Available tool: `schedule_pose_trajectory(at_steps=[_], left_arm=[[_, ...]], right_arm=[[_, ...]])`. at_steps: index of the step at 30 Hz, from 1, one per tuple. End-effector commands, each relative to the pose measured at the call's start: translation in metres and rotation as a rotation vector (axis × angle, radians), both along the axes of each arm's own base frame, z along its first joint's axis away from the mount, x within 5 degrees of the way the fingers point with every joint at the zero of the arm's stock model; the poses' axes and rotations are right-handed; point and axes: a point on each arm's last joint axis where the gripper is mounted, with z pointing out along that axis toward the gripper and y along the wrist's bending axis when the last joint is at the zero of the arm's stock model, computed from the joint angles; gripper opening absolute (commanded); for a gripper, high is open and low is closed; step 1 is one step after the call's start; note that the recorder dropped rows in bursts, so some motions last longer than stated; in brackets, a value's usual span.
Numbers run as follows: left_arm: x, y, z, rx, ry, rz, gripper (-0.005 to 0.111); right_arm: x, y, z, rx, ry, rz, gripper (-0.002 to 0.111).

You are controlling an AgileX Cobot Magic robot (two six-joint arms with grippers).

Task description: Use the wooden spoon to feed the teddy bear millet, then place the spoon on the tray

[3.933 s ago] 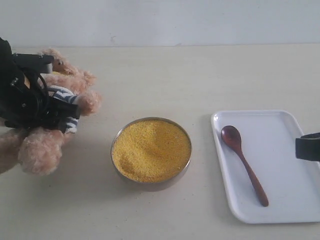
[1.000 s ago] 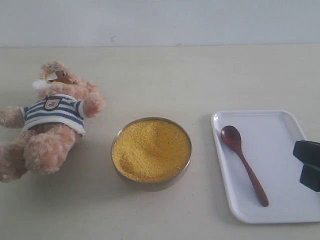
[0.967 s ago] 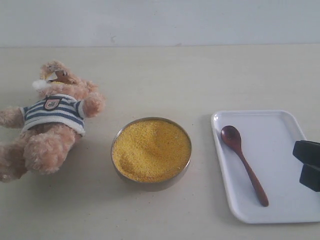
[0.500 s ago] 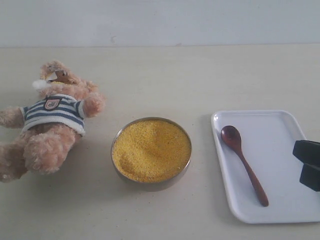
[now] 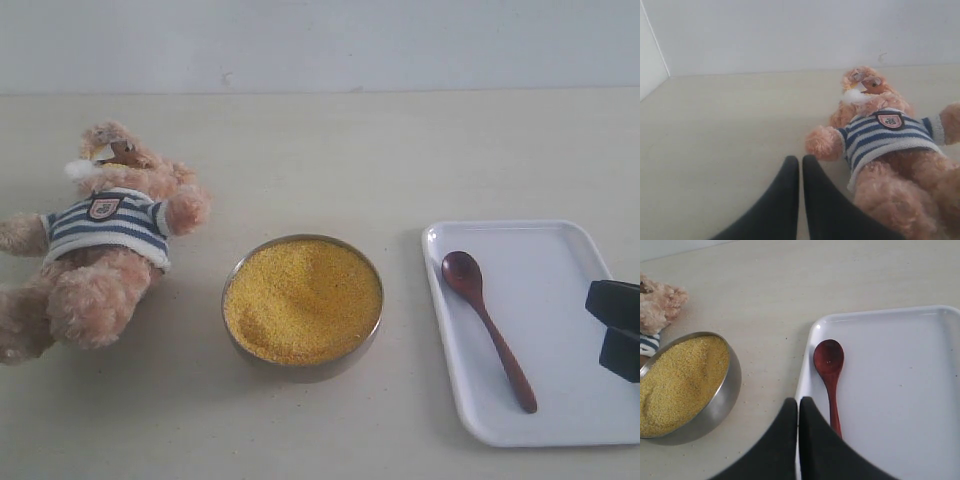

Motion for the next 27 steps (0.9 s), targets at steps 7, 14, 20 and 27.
schedule_pose_trajectory(at_steps=[7, 14, 20, 27], left_arm=[[-0.0001, -0.0003, -0.0012, -0.003, 0.005, -0.001, 0.004], [-0.0001, -0.0003, -0.0012, -0.003, 0.005, -0.001, 0.004], [-0.0001, -0.0003, -0.0012, -0.003, 0.005, -0.001, 0.004], [-0.0001, -0.0003, -0.0012, -0.003, 0.005, -0.001, 0.004]], right_arm=[[-0.0002, 0.0000, -0.0002, 0.002, -0.008, 0.002, 0.000], [-0.0002, 0.0000, -0.0002, 0.002, -0.008, 0.002, 0.000], [-0.0002, 0.0000, -0.0002, 0.002, -0.008, 0.002, 0.000], [0.0015, 0.0006, 0.0035, -0.091, -0.101, 0.061, 0.000]])
